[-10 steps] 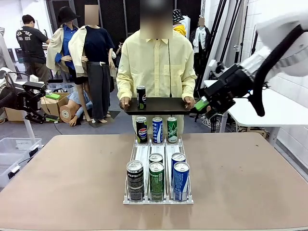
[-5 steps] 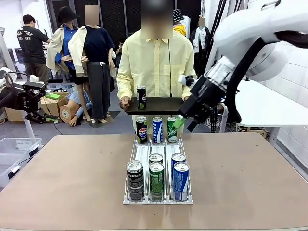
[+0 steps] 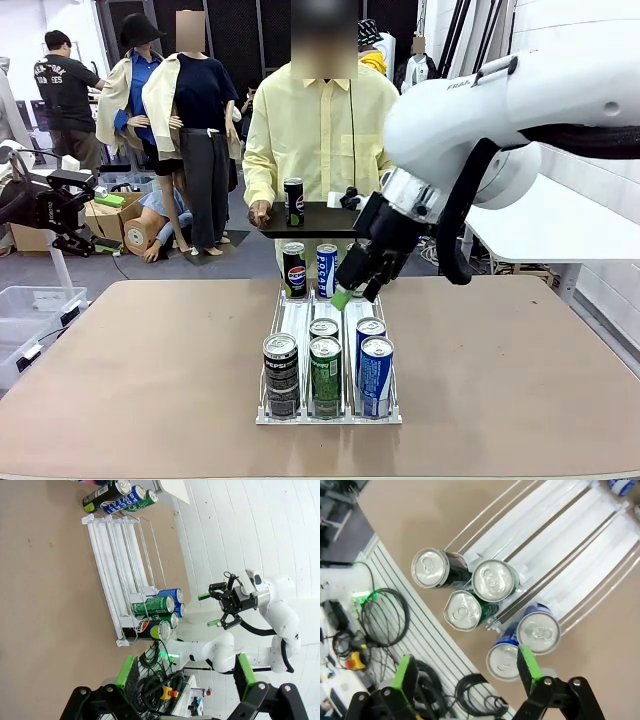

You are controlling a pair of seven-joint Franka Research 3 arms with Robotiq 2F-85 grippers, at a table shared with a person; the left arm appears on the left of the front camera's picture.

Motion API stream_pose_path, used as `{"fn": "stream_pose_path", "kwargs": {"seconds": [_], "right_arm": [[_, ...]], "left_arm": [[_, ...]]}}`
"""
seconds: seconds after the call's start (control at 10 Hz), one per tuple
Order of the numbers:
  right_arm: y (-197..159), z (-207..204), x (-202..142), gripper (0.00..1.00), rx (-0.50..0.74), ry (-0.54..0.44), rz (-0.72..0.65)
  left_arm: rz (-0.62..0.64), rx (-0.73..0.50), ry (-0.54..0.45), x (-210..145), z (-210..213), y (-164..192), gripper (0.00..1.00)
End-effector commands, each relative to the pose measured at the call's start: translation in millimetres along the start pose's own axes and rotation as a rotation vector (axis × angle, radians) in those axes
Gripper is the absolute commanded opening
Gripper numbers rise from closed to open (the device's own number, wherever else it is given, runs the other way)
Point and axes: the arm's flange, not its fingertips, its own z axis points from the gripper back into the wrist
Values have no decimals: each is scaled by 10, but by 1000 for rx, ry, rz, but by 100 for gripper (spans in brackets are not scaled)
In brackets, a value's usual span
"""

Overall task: Retrieve and hand over the desired beverage to the person.
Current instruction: Pick up another can of the same type that the person held from the Automatic Can Dispenser.

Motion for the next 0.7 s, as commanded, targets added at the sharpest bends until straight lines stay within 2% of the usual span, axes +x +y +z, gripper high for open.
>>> {"fn": "stream_pose_path", "kwargs": {"seconds": [0.0, 0.3, 0.6], "right_arm": [[91, -135, 96, 100, -45, 45, 12], [265, -295, 203, 100, -96, 101, 58], [388, -476, 235, 100, -181, 103, 75]], "left_arm": [[0, 1, -3, -1, 20, -7, 100], [0, 1, -3, -1, 20, -7, 100], [0, 1, -3, -1, 20, -7, 100]]}}
